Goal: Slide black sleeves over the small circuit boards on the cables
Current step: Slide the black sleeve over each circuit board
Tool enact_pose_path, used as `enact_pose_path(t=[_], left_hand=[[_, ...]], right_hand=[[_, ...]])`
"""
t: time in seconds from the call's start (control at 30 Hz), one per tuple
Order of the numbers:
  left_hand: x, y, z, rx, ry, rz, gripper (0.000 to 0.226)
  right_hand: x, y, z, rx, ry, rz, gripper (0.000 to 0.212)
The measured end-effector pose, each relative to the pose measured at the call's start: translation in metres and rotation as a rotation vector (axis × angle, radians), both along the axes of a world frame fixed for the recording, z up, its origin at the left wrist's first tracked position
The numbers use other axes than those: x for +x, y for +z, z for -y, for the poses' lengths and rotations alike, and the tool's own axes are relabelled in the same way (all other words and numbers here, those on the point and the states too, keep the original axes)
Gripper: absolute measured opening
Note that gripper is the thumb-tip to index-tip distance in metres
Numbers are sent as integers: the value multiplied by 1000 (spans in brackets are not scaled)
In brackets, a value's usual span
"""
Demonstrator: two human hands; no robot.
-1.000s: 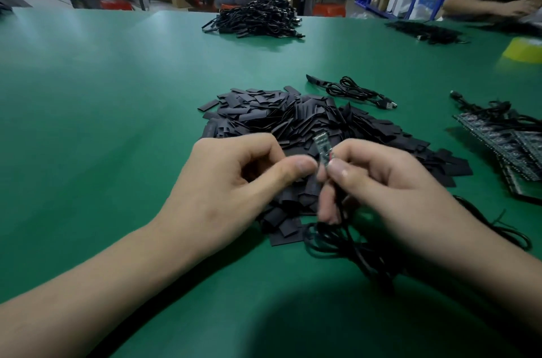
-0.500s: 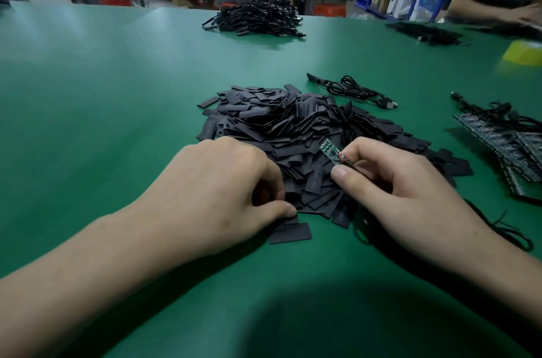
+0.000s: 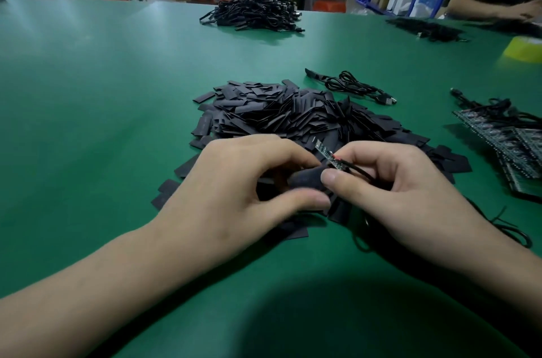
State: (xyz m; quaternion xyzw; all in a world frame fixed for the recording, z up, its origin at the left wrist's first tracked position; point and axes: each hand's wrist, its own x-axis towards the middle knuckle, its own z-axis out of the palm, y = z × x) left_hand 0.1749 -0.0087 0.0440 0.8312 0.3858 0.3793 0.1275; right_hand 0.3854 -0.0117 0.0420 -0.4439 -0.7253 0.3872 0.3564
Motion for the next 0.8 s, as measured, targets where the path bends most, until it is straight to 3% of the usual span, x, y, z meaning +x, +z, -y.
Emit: enact_pose_path(t=[0.13,0.3,0.6,0.8], left_hand=[[-2,1,0,119,37,-94,24],[-4,0,-4,-62,94,151,23],[-5,-1,-7,-70,100,184,22],[-7,-2,-8,-66,84,185,22]], right_hand=[[0,-2,1,10,28,1,30],[5,2,-5,-13,-5,-91,46],[8,8,-4,-14,56,107,31],[9,9,-4,-57,33,46,33]])
